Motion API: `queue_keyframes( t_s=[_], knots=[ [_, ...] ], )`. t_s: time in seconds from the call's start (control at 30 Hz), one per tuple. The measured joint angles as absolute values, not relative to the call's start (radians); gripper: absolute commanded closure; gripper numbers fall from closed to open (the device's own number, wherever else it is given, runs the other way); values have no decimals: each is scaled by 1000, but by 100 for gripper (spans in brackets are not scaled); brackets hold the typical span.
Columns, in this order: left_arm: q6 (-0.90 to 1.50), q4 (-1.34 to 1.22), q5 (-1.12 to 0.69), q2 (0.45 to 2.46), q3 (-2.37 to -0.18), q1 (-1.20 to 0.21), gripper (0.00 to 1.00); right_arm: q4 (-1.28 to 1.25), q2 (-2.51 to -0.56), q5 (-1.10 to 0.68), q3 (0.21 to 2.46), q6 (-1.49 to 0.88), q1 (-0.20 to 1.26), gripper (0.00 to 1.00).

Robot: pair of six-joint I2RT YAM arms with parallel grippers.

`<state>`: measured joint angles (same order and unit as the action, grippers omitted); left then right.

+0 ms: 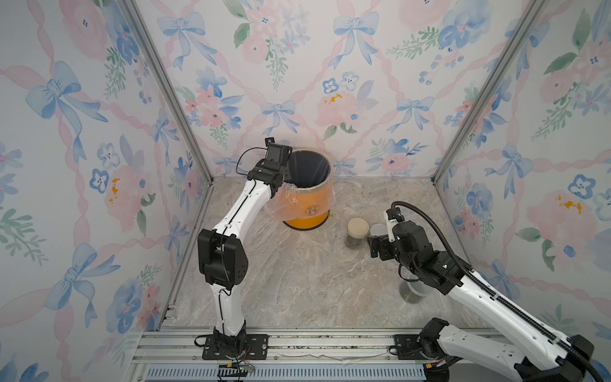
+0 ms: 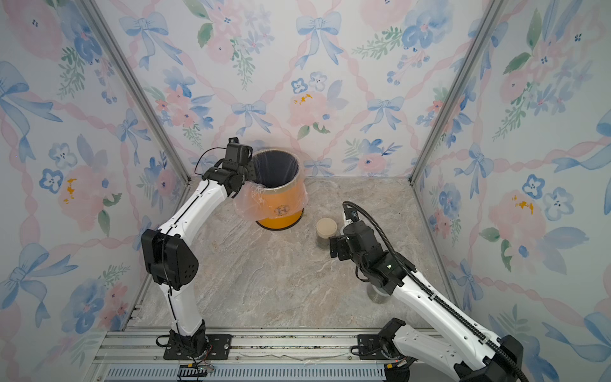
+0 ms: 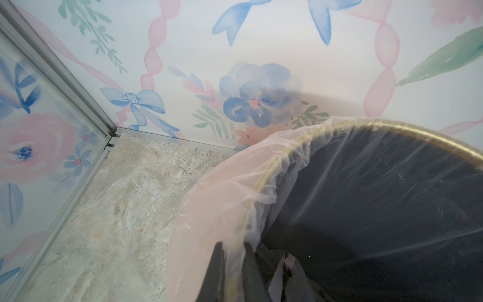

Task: Empty moldy tea leaves from jars
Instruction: Move the trash bin to the center of the board, then pick up the jar from the center of the board.

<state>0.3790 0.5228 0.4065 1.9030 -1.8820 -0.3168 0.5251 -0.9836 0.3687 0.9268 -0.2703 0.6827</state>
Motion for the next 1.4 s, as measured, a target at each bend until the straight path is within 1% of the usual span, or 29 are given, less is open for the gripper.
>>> queue_keyframes(
  t_s=[0.23,0.6,0.7,0.83,0.87,0.93,1.0,1.07,1.13,1.23,1.27,1.4],
  knots=[
    [378,517,403,1728,-1684,-317,100,547,-1024,304,956,-270,648,3],
    [398,512,352,1338,-1298,-317,100,577,-1147,231,1025,-270,648,4],
    [398,516,342,1275,-1246,-316,100,588,-1198,228,1055,-268,653,3],
    [397,512,338,1258,-1230,-316,100,596,-1283,228,1094,-257,663,3],
    [397,511,338,1258,-1230,-316,96,600,-1309,228,1105,-253,664,4],
    [397,511,339,1258,-1229,-316,79,606,-1352,232,1124,-245,664,4],
    [398,519,331,1258,-1219,-316,55,614,-1396,239,1143,-236,664,3],
    [400,521,327,1258,-1204,-316,41,619,-1429,244,1158,-228,664,3],
    [398,520,323,1253,-1191,-316,30,626,-1454,247,1172,-222,659,4],
    [397,520,317,1216,-1165,-316,5,629,-1487,247,1198,-213,643,4],
    [395,524,314,1198,-1158,-316,2,629,-1499,246,1208,-208,636,3],
    [385,530,299,1114,-1151,-316,2,634,-1561,246,1261,-193,610,3]
  ],
)
